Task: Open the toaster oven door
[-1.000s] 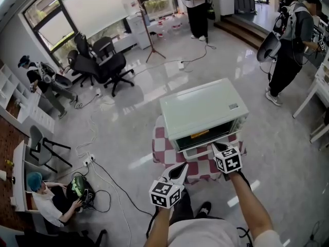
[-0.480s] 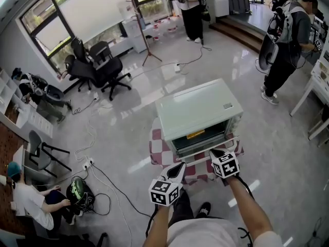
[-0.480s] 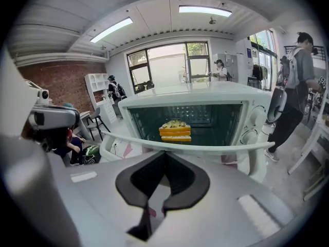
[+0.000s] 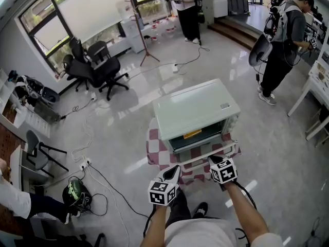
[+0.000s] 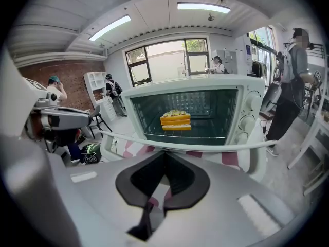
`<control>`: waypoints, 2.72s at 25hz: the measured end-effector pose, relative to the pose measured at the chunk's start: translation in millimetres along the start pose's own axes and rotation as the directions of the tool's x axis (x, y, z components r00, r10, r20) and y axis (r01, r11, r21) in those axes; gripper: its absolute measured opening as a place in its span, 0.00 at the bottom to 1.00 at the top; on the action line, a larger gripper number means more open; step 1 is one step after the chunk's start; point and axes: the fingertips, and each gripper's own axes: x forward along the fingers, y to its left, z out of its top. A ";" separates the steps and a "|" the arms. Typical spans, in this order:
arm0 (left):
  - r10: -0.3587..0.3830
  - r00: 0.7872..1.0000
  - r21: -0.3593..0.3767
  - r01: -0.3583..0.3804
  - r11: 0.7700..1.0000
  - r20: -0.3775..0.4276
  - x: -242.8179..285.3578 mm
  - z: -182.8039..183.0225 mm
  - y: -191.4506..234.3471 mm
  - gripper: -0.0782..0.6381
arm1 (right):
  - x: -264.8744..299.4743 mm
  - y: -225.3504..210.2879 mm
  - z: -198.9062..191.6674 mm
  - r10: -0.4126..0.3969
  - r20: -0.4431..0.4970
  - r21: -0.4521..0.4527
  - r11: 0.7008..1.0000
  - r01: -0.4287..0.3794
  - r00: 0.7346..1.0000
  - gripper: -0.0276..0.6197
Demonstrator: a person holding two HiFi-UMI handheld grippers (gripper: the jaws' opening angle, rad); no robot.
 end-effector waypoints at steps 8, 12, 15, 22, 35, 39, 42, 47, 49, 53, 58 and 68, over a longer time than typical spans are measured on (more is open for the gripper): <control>-0.009 1.000 0.000 0.009 1.000 -0.022 7.3 -9.9 -3.9 0.11 | -8.2 -0.4 -13.4 -0.006 0.007 0.024 1.000 0.006 1.000 0.05; -0.015 1.000 -0.009 0.015 1.000 -0.017 2.4 -11.0 -6.9 0.11 | -6.6 -2.1 -23.7 -0.018 0.029 0.013 1.000 0.018 0.999 0.05; -0.026 1.000 -0.013 0.025 1.000 -0.016 -0.6 -15.8 -10.9 0.11 | -6.2 -4.8 -34.4 -0.028 0.071 0.012 1.000 0.028 0.997 0.05; -0.046 0.998 -0.012 0.046 0.999 -0.041 4.4 -28.5 -17.2 0.11 | -3.3 -5.1 -63.4 -0.053 0.130 0.007 0.999 0.053 0.990 0.05; -0.065 0.996 -0.021 0.064 0.998 -0.067 6.3 -45.3 -24.1 0.11 | 4.4 -8.4 -107.5 -0.084 0.082 0.038 0.996 0.081 0.993 0.05; -0.053 0.995 -0.029 0.051 0.998 -0.082 9.3 -53.3 -17.0 0.11 | 10.0 -8.2 -120.2 -0.095 0.056 0.042 0.995 0.093 0.994 0.05; -0.047 0.994 -0.039 0.043 0.998 -0.100 9.2 -61.0 -12.5 0.11 | 12.8 -8.0 -130.2 -0.103 0.043 0.059 0.993 0.101 0.994 0.05; -0.051 0.990 -0.026 0.048 0.998 -0.130 2.5 -66.5 -12.8 0.11 | 24.2 -8.6 -148.8 -0.099 0.012 0.059 0.993 0.098 0.995 0.05; -0.051 0.988 -0.015 0.050 0.999 -0.147 1.7 -70.1 -12.5 0.11 | 30.6 -11.9 -157.8 -0.104 -0.001 0.070 0.992 0.104 0.995 0.05; -0.054 0.983 -0.001 0.055 0.998 -0.176 4.2 -74.6 -11.5 0.11 | 41.1 -17.0 -173.6 -0.114 -0.034 0.093 0.989 0.117 0.993 0.05; -0.067 0.980 0.008 0.070 0.998 -0.186 6.9 -75.0 -13.8 0.11 | 49.0 -18.7 -188.1 -0.115 -0.065 0.130 0.984 0.122 0.991 0.05; -0.076 0.981 0.005 0.078 0.997 -0.178 11.5 -68.6 -19.4 0.11 | 49.7 -16.5 -200.2 -0.104 -0.115 0.154 0.980 0.122 0.988 0.05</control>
